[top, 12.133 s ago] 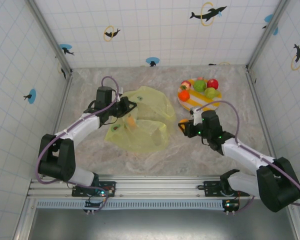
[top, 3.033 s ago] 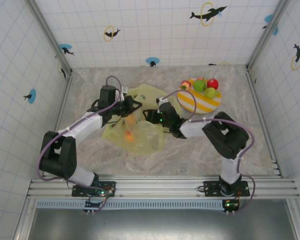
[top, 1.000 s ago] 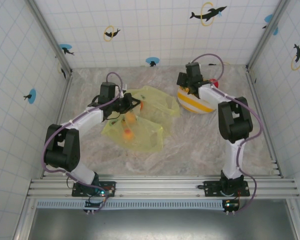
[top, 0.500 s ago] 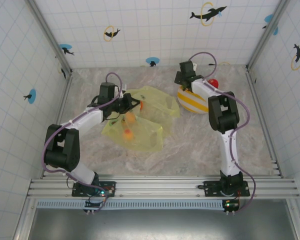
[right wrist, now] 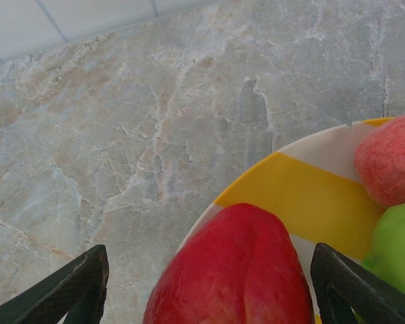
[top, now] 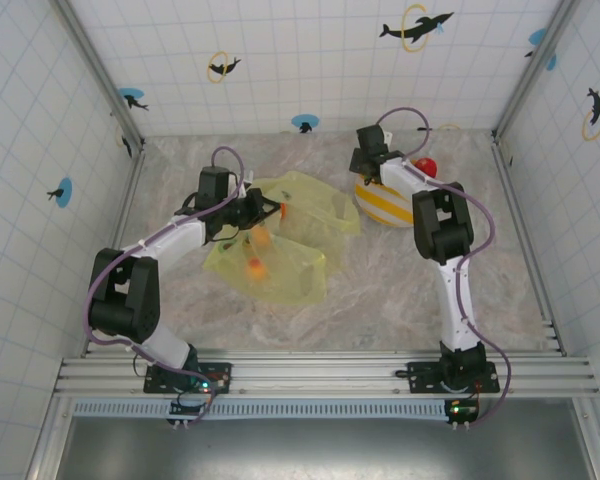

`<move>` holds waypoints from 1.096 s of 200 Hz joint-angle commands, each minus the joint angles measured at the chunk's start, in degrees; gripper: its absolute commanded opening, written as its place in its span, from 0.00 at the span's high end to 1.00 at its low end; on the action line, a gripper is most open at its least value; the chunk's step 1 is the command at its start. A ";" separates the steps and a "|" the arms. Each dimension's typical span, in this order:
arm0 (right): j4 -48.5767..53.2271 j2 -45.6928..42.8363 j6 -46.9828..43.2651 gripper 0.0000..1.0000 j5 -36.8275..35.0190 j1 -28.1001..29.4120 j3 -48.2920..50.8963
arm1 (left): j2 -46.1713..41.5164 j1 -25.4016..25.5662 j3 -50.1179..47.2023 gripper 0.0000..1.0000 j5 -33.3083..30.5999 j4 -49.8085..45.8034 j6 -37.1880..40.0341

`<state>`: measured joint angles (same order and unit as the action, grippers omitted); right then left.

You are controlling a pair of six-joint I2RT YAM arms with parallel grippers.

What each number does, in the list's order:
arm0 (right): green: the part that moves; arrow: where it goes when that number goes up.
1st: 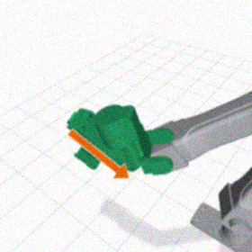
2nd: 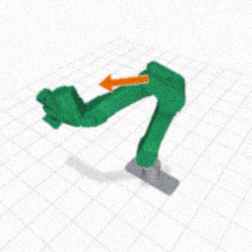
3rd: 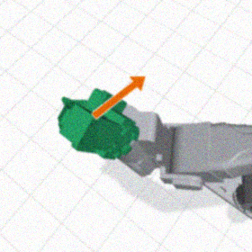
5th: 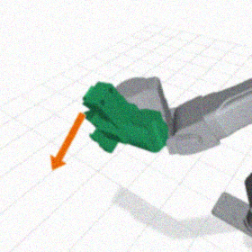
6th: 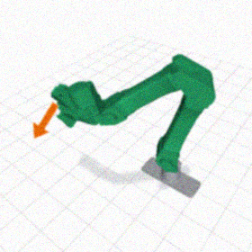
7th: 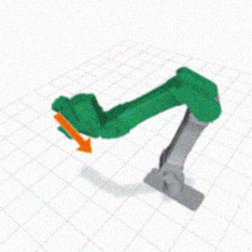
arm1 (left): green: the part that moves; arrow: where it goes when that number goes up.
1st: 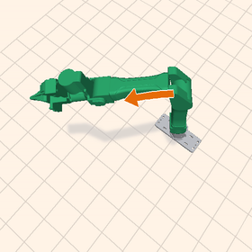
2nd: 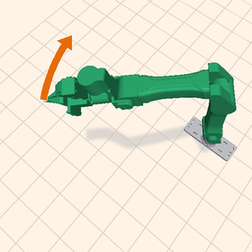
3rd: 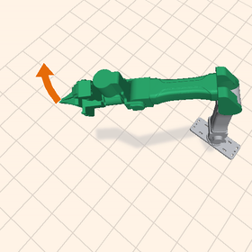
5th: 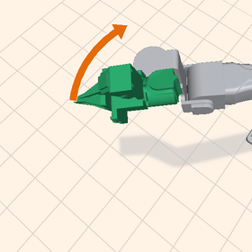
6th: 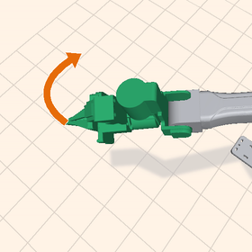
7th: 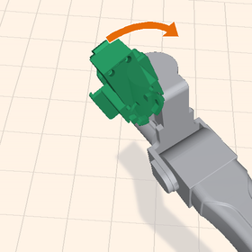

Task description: Place the fruits into the plastic bag

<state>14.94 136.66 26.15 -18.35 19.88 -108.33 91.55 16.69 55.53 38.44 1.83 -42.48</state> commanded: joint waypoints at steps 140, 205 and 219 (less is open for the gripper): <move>2.97 -2.45 -0.81 0.40 1.79 -0.31 -1.88 | -1.02 -1.14 -0.68 1.00 1.37 0.66 -0.68; -5.52 -26.14 -4.68 0.45 11.53 0.41 23.85 | -1.47 -1.31 -0.64 1.00 1.36 0.39 -0.34; -10.32 -34.05 -5.40 0.45 16.48 0.70 33.82 | -1.37 -1.37 -0.50 1.00 1.40 0.31 -0.32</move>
<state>13.08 114.83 22.74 -9.61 19.94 -86.24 91.53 15.94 55.53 38.63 1.83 -42.48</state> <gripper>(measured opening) 0.604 0.045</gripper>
